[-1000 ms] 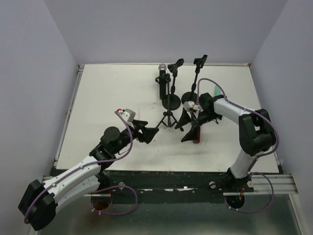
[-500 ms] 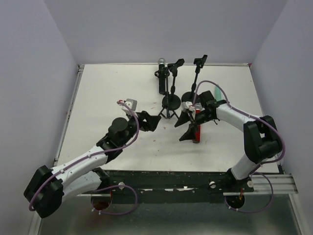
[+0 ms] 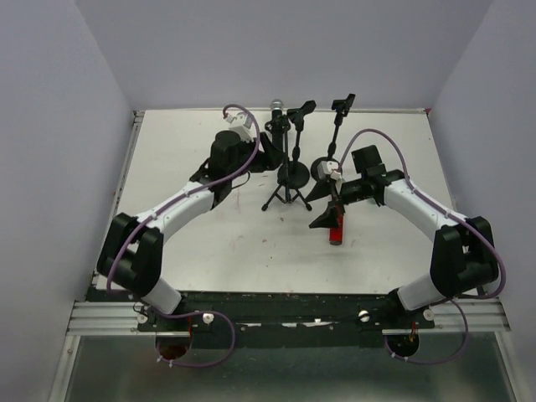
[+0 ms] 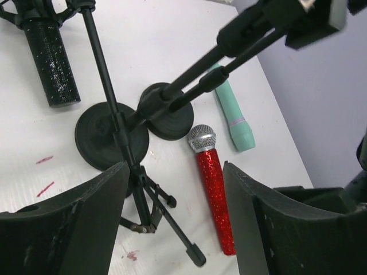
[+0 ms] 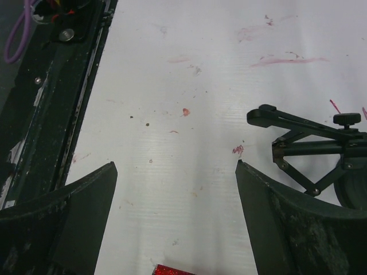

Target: Attach the microphones to the stand

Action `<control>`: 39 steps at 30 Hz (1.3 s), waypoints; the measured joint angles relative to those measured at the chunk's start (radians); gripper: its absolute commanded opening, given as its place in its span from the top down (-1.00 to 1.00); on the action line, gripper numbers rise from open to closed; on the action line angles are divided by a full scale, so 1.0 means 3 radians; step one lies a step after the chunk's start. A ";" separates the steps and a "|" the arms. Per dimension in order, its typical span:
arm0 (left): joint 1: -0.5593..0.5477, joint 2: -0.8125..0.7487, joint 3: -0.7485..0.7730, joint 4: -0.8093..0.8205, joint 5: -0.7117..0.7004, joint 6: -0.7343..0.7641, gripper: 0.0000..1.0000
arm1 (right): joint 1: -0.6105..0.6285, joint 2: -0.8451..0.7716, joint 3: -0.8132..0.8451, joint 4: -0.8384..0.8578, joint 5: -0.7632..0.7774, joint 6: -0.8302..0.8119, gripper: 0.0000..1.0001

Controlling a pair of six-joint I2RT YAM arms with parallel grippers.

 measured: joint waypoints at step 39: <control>0.0134 0.2594 0.3422 -0.2312 -0.0170 0.0000 0.13 | -0.0334 -0.0050 0.0046 -0.0229 -0.0214 -0.0109 -0.85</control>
